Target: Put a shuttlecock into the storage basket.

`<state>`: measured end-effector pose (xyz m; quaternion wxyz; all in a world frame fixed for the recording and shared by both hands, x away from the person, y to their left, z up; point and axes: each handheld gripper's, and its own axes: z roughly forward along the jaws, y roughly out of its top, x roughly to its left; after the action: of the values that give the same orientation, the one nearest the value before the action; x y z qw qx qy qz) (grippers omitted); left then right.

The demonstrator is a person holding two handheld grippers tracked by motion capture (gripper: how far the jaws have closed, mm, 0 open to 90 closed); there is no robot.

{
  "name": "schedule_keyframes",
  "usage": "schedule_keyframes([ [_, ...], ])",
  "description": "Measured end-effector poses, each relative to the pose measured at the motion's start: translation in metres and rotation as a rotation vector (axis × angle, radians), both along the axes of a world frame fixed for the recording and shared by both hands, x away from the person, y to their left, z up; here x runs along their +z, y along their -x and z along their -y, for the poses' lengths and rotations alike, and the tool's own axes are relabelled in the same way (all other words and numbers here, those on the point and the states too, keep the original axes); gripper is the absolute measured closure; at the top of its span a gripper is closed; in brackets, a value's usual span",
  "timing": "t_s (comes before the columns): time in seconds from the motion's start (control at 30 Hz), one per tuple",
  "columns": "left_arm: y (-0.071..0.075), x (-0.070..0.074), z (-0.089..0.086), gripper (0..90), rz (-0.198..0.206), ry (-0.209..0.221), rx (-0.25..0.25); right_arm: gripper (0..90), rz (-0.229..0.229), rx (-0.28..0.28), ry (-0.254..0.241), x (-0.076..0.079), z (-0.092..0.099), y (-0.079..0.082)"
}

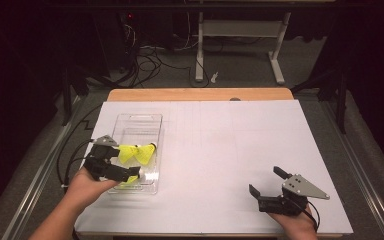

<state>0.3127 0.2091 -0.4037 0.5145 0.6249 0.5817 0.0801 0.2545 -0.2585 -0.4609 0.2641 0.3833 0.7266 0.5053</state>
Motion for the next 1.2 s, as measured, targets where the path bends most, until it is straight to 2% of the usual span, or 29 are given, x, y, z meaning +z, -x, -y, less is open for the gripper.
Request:
schedule_keyframes([
  [0.07, 0.006, 0.001, -0.004, 0.4, 0.055, 0.030, 0.010, 0.2, 0.000, 0.001, 0.000, 0.000, 0.000, 0.000],
  [0.13, 0.011, 0.001, -0.009, 0.4, 0.085, 0.074, 0.034, 0.2, -0.001, 0.002, 0.001, -0.001, -0.001, 0.000],
  [0.2, 0.014, -0.003, -0.009, 0.4, 0.110, 0.081, 0.048, 0.2, -0.003, 0.000, 0.002, -0.001, -0.001, 0.000],
  [0.23, 0.016, -0.005, -0.011, 0.4, 0.126, 0.097, 0.054, 0.2, -0.003, -0.001, 0.001, -0.001, -0.001, 0.000],
  [0.27, 0.017, -0.006, -0.011, 0.4, 0.135, 0.120, 0.064, 0.2, -0.001, -0.001, 0.001, -0.001, -0.001, 0.000],
  [0.4, 0.025, -0.009, -0.018, 0.4, 0.215, 0.213, 0.098, 0.3, 0.000, -0.006, -0.001, -0.001, 0.000, 0.000],
  [0.6, 0.034, -0.013, -0.020, 0.6, 0.303, 0.276, 0.126, 0.2, -0.006, -0.012, -0.004, -0.002, 0.001, 0.000],
  [0.67, 0.037, -0.014, -0.019, 0.7, 0.310, 0.269, 0.121, 0.2, -0.005, -0.015, -0.004, -0.002, 0.002, 0.000],
  [0.77, 0.045, -0.019, -0.015, 0.7, 0.350, 0.236, 0.092, 0.2, -0.004, -0.018, -0.002, -0.002, 0.002, 0.000],
  [0.9, 0.052, -0.021, -0.013, 0.6, 0.388, 0.218, 0.069, 0.2, -0.004, -0.020, 0.001, -0.003, 0.002, 0.000],
  [1.03, 0.056, -0.025, -0.016, 0.6, 0.388, 0.249, 0.066, 0.2, 0.010, -0.028, -0.004, -0.001, 0.005, 0.002],
  [1.13, 0.057, -0.028, -0.017, 0.6, 0.407, 0.231, 0.062, 0.2, 0.016, -0.039, -0.009, 0.000, 0.008, 0.003],
  [1.2, 0.059, -0.028, -0.017, 0.6, 0.409, 0.236, 0.053, 0.2, 0.020, -0.053, -0.014, 0.000, 0.009, 0.003],
])
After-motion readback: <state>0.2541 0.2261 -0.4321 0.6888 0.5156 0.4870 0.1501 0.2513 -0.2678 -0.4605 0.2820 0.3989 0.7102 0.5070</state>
